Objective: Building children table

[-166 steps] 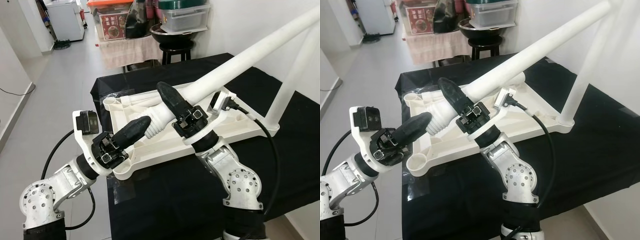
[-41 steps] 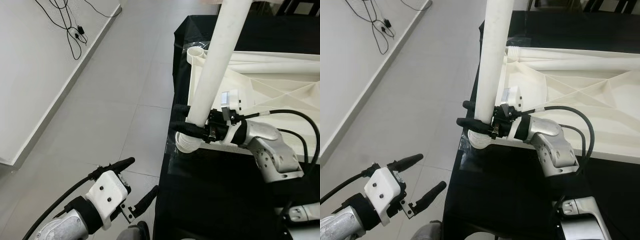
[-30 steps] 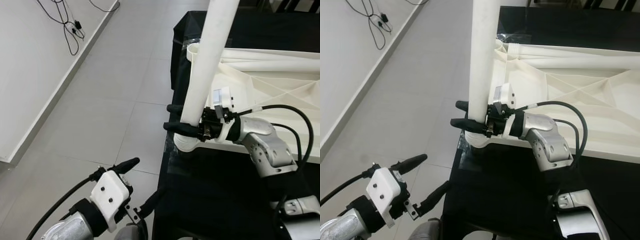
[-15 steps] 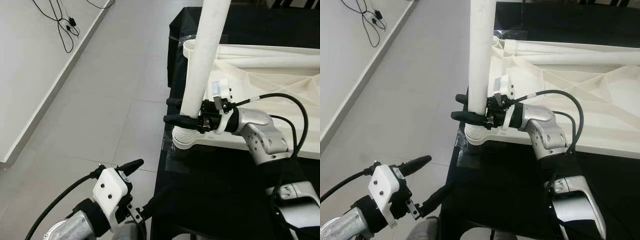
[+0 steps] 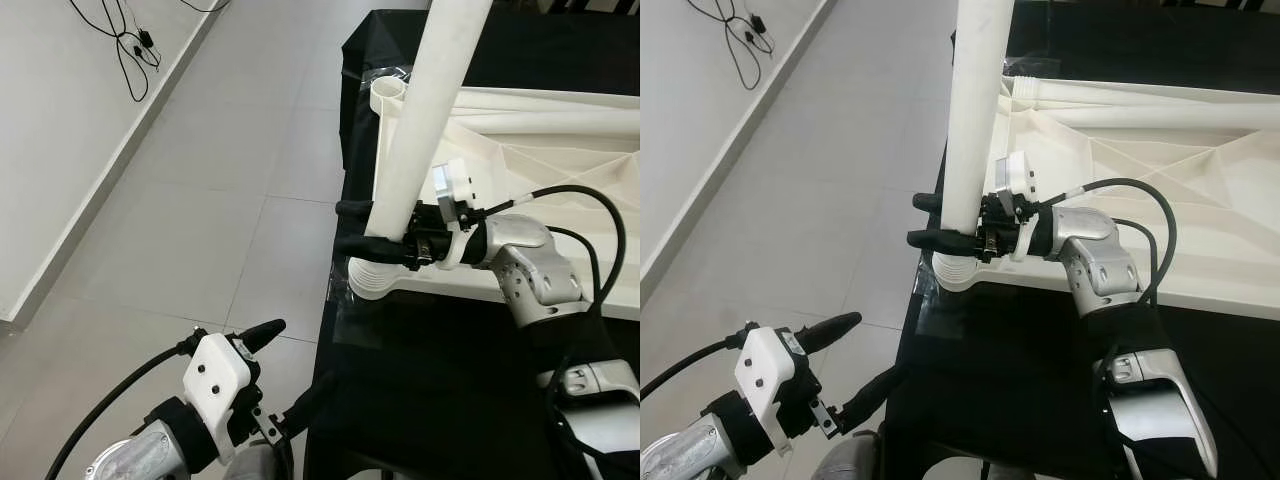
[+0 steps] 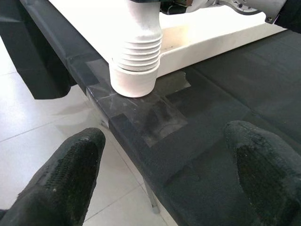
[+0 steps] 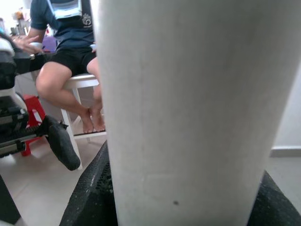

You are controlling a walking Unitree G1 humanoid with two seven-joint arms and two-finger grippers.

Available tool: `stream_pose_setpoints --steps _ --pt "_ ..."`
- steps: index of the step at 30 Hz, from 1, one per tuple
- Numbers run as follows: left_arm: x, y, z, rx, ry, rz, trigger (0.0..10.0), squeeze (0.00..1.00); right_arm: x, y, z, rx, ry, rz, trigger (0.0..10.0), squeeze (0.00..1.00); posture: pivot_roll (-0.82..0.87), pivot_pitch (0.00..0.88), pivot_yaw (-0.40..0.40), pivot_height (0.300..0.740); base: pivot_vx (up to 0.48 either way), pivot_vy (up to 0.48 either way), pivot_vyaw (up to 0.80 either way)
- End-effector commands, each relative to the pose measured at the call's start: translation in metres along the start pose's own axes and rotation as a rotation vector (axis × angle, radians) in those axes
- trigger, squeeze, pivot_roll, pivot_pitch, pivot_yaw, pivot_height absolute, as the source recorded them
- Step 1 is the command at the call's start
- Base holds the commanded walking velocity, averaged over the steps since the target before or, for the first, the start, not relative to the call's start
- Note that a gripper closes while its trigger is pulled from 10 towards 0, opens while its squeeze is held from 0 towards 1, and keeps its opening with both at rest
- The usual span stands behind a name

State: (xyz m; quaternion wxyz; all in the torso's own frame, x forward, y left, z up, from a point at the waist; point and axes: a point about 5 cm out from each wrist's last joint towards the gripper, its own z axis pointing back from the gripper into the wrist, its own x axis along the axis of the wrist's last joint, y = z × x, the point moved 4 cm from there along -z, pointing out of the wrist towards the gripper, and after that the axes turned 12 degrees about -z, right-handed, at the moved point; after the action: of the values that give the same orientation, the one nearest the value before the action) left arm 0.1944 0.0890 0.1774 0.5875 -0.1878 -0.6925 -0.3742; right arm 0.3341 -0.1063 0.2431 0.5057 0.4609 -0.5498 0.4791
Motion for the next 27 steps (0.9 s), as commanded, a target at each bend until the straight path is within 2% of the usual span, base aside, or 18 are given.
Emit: stream_pose_setpoints --steps 1,13,21,27 --pt "-0.005 -0.002 0.003 -0.012 0.027 0.024 10.0 0.0 -0.022 0.004 -0.002 0.024 0.066 -0.041 10.0 0.0 0.07 0.334 0.033 0.74 0.0 0.0 0.0" --pt "-0.006 -0.002 0.004 -0.018 0.033 0.026 10.0 0.0 -0.024 -0.007 -0.004 -0.046 0.065 0.001 10.0 0.0 0.07 0.331 0.04 0.74 0.0 0.0 0.0" --pt "-0.006 -0.002 0.005 -0.021 0.036 0.029 10.0 0.0 -0.029 -0.001 0.001 0.016 0.11 -0.004 10.0 0.0 0.07 0.327 0.043 0.74 0.0 0.0 0.0" --pt "-0.006 -0.003 0.005 -0.024 0.038 0.031 10.0 0.0 -0.037 0.005 0.006 0.089 0.214 0.008 10.0 0.0 0.07 0.319 0.047 0.74 0.0 0.0 0.0"
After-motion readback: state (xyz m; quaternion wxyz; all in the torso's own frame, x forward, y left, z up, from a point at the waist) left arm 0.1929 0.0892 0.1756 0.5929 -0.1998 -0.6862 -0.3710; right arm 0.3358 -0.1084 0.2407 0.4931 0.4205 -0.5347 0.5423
